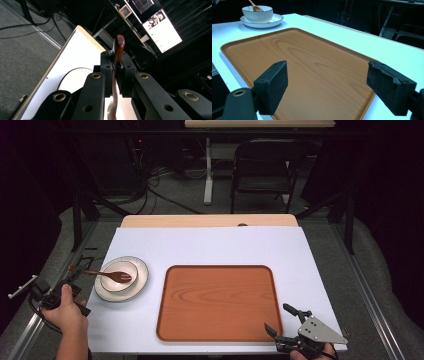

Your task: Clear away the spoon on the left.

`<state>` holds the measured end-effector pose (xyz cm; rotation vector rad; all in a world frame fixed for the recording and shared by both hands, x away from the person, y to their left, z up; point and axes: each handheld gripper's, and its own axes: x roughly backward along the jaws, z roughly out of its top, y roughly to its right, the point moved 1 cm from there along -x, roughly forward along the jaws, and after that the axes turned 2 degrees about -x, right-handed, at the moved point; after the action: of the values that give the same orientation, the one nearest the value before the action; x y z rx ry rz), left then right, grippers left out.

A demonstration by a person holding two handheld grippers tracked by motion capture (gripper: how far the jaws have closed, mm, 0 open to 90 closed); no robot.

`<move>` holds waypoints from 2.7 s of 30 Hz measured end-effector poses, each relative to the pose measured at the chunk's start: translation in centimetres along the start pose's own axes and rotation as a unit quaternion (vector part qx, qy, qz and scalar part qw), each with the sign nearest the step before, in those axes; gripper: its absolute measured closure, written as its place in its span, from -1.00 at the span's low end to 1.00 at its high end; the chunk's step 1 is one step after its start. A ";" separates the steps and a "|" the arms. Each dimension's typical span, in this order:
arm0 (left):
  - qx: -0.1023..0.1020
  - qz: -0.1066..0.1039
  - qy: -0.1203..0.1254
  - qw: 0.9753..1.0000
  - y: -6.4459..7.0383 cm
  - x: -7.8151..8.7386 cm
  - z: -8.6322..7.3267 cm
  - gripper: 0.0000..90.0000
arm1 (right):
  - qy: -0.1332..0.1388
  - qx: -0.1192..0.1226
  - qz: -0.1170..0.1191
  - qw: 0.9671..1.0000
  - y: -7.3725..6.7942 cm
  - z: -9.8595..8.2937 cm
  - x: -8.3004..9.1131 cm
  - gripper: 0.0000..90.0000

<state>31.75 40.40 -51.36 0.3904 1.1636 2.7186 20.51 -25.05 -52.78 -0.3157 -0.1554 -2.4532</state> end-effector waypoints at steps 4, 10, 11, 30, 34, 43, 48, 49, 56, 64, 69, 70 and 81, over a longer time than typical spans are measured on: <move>-0.004 -0.007 0.003 1.000 0.6 0.3 0.6 0.87 | 0.000 0.000 0.000 1.000 0.0 0.0 0.0 -0.62; -0.007 -0.015 0.007 1.000 1.5 0.8 1.6 0.87 | 0.001 -0.001 0.000 1.000 0.0 0.0 0.0 -0.62; -0.007 -0.016 0.007 1.000 1.6 0.8 1.7 0.87 | 0.000 -0.001 0.000 1.000 0.0 0.0 0.0 -0.62; -0.009 -0.087 -0.072 0.994 5.1 -0.4 1.0 0.87 | 0.000 -0.001 -0.001 1.000 0.0 0.0 0.0 -0.62; -0.016 -0.099 -0.093 0.991 6.0 -0.9 0.5 0.87 | 0.000 -0.001 -0.001 1.000 0.0 0.0 0.0 -0.62; -0.045 -0.129 -0.144 0.980 8.5 -2.1 -0.6 0.87 | 0.000 -0.001 -0.002 1.000 0.0 0.0 0.0 -0.62; -0.056 -0.147 -0.165 0.974 9.8 -2.4 -1.2 0.88 | 0.000 -0.001 -0.001 1.000 0.0 0.0 0.1 -0.62; -0.059 -0.150 -0.168 0.973 10.0 -2.4 -1.3 0.88 | 0.000 0.000 -0.002 1.000 0.0 0.0 0.1 -0.62; -0.082 -0.166 -0.204 0.961 11.6 -2.9 -2.2 0.88 | 0.001 0.001 -0.001 1.000 0.0 0.0 0.1 -0.62; -0.107 -0.181 -0.247 0.946 13.0 -3.8 -3.8 0.88 | 0.001 -0.001 -0.001 1.000 0.1 0.0 0.1 -0.62; -0.129 -0.185 -0.268 0.937 13.9 -4.3 -4.7 0.88 | -0.002 -0.001 -0.001 1.000 0.2 -0.1 0.0 -0.62; -0.132 -0.185 -0.273 0.935 14.1 -4.4 -4.8 0.87 | -0.003 0.000 -0.001 1.000 0.2 -0.1 0.0 -0.62; -0.166 -0.191 -0.319 0.914 15.7 -5.4 -6.5 0.87 | 0.002 -0.002 -0.002 1.000 0.1 0.0 0.2 -0.61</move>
<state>34.28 23.88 -45.19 0.8165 0.5189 2.1283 20.42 -25.30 -52.76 -0.3129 -0.1512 -2.4590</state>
